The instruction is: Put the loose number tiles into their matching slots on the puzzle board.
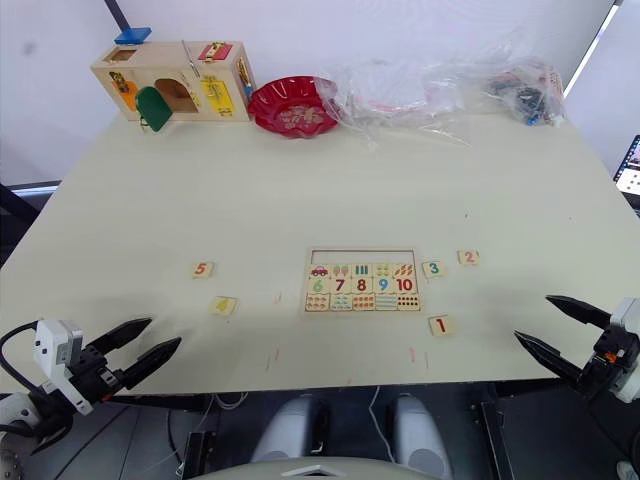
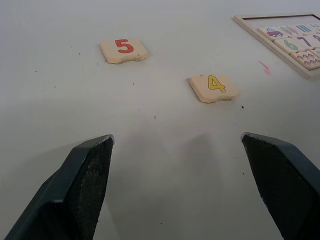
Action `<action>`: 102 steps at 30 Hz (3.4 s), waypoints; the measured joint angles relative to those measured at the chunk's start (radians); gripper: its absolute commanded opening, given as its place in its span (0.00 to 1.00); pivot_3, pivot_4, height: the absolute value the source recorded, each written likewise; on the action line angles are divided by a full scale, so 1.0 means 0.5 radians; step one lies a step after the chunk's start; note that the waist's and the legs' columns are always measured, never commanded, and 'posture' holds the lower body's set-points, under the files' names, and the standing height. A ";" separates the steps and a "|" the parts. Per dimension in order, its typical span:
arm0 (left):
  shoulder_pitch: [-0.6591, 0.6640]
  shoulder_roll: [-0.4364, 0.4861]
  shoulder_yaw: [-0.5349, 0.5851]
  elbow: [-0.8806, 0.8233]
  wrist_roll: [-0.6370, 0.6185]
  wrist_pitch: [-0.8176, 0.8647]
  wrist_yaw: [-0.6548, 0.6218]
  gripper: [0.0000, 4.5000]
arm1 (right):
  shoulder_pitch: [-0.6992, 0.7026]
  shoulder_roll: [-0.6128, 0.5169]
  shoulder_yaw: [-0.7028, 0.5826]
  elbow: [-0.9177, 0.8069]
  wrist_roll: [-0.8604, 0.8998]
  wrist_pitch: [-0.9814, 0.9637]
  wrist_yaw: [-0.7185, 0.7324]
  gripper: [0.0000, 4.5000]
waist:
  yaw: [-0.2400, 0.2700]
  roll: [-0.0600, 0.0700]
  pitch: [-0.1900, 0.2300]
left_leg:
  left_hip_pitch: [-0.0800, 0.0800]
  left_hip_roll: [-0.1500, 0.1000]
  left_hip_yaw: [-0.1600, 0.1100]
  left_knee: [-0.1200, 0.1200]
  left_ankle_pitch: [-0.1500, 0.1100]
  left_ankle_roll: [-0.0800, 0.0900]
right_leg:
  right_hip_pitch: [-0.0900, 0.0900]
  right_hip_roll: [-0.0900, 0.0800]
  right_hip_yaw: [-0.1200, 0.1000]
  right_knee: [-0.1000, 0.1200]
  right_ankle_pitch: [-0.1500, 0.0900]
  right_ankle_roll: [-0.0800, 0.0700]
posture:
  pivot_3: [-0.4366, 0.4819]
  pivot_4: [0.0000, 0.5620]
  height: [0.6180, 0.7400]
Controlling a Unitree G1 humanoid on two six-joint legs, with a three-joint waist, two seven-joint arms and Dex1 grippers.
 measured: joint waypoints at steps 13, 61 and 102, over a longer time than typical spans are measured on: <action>-0.359 0.127 -0.109 0.003 -0.174 -0.036 -0.402 0.97 | -0.171 -0.143 0.141 -0.147 0.052 0.160 -0.003 1.00 | -0.008 0.000 0.000 | -0.001 -0.001 0.003 -0.001 0.000 0.001 | 0.000 0.003 0.002 0.000 0.003 -0.004 | 0.48 0.27 1.00; -0.448 0.704 -0.608 0.745 -0.669 -0.862 -1.083 1.00 | -1.299 -0.442 1.524 0.531 -0.708 -0.254 0.527 0.87 | 0.001 0.002 0.009 | -0.002 0.000 0.004 0.001 -0.001 0.002 | -0.001 0.003 -0.002 0.000 0.003 -0.004 | 0.48 0.27 1.00; -0.481 0.700 -0.610 0.730 -0.628 -0.840 -1.085 1.00 | -1.384 -0.385 1.576 0.631 -0.831 -0.493 0.595 0.19 | 0.001 0.002 0.009 | -0.001 0.000 0.007 0.003 -0.001 0.002 | 0.000 0.004 -0.001 0.002 0.003 -0.004 | 0.48 0.27 1.00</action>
